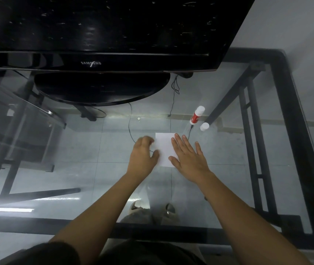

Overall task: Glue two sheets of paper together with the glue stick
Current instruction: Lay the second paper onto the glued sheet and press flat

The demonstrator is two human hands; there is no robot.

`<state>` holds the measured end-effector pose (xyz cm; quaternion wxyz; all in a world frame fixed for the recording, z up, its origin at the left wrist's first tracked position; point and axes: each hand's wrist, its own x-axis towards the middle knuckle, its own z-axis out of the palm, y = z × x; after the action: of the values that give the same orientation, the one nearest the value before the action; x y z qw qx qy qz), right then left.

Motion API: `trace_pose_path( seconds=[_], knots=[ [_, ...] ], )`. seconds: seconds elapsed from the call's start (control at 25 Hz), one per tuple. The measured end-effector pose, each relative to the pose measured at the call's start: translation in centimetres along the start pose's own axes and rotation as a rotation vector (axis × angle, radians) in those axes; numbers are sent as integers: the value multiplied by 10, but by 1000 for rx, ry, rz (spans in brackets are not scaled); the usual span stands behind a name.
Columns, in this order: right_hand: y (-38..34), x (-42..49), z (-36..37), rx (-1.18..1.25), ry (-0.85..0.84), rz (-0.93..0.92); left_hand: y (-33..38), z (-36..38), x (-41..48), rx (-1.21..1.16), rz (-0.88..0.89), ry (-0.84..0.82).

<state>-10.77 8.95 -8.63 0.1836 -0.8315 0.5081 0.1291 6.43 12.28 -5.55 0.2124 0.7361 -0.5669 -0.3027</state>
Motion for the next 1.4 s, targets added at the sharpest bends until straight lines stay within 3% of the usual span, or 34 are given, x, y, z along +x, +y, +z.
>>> trace_pose_path(
  seconds=[0.12,0.24,0.64,0.8,0.92,1.12,1.4],
  knots=[
    [0,0,-1,12,-2,1,-4,9,19,401,261,-157],
    [-2,0,-2,-6,0,-1,-18,12,18,708,368,-285],
    [-3,1,-4,-17,-33,1,-55,6,-30,730,574,-392],
    [-4,0,-4,-14,-27,3,-39,9,-10,574,385,-261],
    [-4,1,-4,-39,-21,9,-28,20,3,596,286,-216],
    [-14,-15,3,-43,71,41,-31,25,4,640,278,-220],
    [-16,-53,13,-94,36,-68,-31,23,4,649,284,-233]
  ],
)
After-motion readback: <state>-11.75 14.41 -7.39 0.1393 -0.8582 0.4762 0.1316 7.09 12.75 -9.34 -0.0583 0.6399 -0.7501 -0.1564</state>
